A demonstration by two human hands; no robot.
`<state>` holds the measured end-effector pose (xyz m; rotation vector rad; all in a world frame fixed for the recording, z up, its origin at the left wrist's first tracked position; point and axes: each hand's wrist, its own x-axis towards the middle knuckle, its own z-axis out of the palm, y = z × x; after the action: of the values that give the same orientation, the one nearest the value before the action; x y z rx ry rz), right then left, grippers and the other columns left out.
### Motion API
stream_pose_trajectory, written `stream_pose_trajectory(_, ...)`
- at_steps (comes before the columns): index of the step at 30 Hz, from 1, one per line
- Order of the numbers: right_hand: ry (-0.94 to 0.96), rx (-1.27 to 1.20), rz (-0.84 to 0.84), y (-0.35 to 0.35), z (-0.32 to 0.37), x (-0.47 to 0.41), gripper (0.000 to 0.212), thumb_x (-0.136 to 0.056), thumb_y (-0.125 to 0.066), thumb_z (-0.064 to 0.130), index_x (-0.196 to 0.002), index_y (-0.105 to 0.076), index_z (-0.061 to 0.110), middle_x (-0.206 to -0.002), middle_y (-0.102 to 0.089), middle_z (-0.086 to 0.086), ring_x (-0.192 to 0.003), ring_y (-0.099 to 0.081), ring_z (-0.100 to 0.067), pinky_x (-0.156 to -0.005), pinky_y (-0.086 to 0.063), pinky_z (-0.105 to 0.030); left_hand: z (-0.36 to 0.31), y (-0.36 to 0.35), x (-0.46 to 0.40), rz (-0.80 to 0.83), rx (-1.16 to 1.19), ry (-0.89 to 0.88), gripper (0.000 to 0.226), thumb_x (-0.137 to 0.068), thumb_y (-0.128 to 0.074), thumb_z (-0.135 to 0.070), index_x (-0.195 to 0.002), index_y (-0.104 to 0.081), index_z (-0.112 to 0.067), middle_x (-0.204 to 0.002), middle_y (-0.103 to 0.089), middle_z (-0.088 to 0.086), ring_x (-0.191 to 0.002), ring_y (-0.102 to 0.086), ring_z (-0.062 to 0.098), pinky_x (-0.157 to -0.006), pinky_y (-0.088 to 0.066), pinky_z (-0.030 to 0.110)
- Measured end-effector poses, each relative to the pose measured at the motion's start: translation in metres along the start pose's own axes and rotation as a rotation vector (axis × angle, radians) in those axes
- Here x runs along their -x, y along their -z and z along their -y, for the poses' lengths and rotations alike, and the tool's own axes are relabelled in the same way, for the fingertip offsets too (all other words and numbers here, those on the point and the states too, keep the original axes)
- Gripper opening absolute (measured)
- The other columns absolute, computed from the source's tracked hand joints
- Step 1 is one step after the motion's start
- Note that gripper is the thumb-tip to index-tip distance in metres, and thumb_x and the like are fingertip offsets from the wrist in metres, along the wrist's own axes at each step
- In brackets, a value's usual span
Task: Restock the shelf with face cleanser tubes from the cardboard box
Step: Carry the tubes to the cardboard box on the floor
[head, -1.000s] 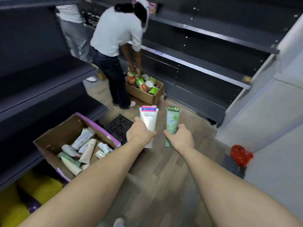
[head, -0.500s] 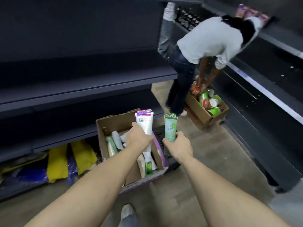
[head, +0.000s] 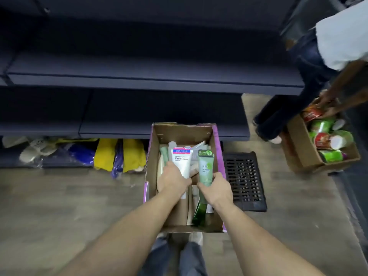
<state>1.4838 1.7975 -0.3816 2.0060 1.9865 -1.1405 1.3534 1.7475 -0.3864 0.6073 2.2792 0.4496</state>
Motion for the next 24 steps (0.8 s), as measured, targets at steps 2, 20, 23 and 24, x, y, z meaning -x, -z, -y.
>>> stream_pose_trajectory(2, -0.018, 0.012, 0.055, -0.014, -0.012, -0.014, 0.041, -0.082, -0.069, 0.040, -0.111, -0.053, 0.015, -0.105, -0.068, -0.007, -0.094, -0.064, -0.028, -0.070, -0.044, -0.030, 0.011, -0.016, -0.008, 0.021, -0.018, 0.070, 0.067, -0.066, -0.077, -0.048, -0.117, -0.043, -0.020, -0.113, -0.064, 0.002, -0.102, -0.066, 0.028, -0.085, -0.053, 0.037)
stream_pose_trajectory(20, 0.009, 0.017, 0.213, -0.029, -0.002, -0.059, 0.048, -0.078, -0.071, 0.030, -0.116, -0.048, 0.011, -0.102, -0.064, -0.005, -0.097, -0.063, -0.028, -0.078, -0.052, -0.034, 0.009, -0.027, -0.035, -0.020, -0.023, 0.196, 0.068, -0.070, -0.079, -0.048, -0.116, -0.044, -0.013, -0.115, -0.057, 0.004, -0.104, -0.062, 0.028, -0.083, -0.052, 0.037)
stream_pose_trajectory(23, 0.059, -0.001, 0.183, -0.008, 0.018, -0.060, 0.045, -0.077, -0.069, 0.029, -0.111, -0.047, 0.011, -0.101, -0.065, -0.007, -0.093, -0.064, -0.028, -0.077, -0.054, -0.036, -0.011, -0.006, -0.031, -0.056, -0.018, 0.160, 0.063, -0.072, -0.079, -0.040, -0.115, -0.042, -0.011, -0.115, -0.056, 0.005, -0.104, -0.062, 0.028, -0.079, -0.050, 0.034)
stream_pose_trajectory(24, 0.080, -0.013, 0.172, -0.001, 0.026, -0.059, 0.044, -0.077, -0.069, 0.029, -0.110, -0.047, 0.012, -0.101, -0.065, -0.007, -0.093, -0.064, -0.028, -0.077, -0.054, -0.036, -0.017, 0.002, -0.029, -0.070, -0.024, 0.139, 0.062, -0.072, -0.079, -0.038, -0.113, -0.041, -0.011, -0.115, -0.056, 0.006, -0.104, -0.062, 0.029, -0.080, -0.051, 0.036)
